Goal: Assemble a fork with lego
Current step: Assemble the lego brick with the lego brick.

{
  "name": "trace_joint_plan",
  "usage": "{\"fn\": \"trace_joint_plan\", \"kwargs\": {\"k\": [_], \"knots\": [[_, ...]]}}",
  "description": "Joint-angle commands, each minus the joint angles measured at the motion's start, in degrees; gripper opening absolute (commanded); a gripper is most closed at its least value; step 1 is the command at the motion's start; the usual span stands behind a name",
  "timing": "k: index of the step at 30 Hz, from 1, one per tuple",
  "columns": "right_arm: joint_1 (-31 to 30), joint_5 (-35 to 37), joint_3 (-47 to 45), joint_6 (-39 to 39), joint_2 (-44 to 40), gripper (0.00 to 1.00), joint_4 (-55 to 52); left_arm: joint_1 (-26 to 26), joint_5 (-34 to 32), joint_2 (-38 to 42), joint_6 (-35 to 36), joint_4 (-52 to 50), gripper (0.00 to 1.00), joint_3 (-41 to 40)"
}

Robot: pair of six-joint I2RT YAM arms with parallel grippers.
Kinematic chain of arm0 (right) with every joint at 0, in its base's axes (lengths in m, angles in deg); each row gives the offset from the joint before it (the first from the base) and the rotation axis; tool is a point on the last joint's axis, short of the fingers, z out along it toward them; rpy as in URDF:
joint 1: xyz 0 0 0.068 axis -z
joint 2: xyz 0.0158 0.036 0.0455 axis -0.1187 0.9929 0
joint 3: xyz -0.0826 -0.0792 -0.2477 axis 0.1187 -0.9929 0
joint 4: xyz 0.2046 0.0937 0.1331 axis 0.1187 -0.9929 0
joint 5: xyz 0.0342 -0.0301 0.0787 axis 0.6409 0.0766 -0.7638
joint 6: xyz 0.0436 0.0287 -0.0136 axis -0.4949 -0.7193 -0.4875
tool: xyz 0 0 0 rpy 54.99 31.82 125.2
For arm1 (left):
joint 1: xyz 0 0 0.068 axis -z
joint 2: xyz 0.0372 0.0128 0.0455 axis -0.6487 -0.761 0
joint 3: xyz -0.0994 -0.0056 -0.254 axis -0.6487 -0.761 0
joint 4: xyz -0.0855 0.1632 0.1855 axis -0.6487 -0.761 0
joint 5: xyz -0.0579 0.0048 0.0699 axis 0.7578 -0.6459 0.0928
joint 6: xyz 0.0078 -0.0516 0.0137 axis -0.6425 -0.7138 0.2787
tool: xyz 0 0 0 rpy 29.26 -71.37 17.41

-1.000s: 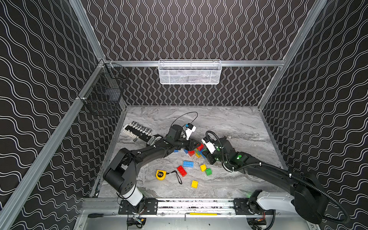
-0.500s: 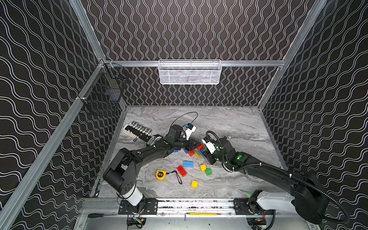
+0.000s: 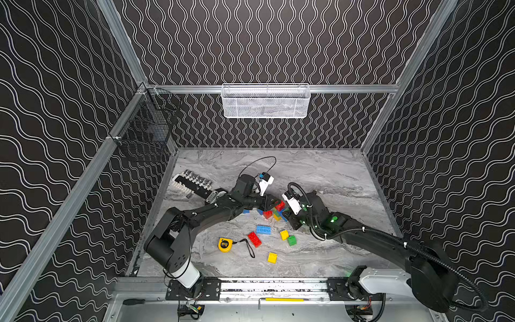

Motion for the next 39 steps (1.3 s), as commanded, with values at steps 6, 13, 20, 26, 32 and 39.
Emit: {"fn": "trace_joint_plan", "kwargs": {"k": [6, 13, 20, 26, 32, 39], "knots": [[-0.04, -0.14, -1.10, -0.45, -0.43, 0.00, -8.62, -0.36, -4.05, -0.53, 1.09, -9.31, 0.25, -0.46], [-0.18, -0.26, -1.38, -0.45, -0.73, 0.00, -8.81, -0.33, -3.99, -0.57, 1.01, -9.41, 0.25, -0.29], [-0.18, 0.11, -1.37, -0.62, -0.98, 0.04, -8.28, -0.36, -3.94, -0.48, 1.12, -9.46, 0.25, -0.20], [-0.09, -0.05, 1.11, -0.74, -2.78, 0.57, -1.81, -0.31, -3.81, -0.66, 1.23, -9.37, 0.25, -0.11], [-0.09, 2.87, -2.30, -2.29, -9.67, 0.83, 6.06, -0.34, -3.64, -0.82, 1.19, -9.43, 0.25, 0.31], [-7.73, 12.95, -12.48, -11.91, -21.50, 0.66, 1.60, -0.29, -2.36, -1.53, 0.82, -8.89, 0.25, 1.12]]}}
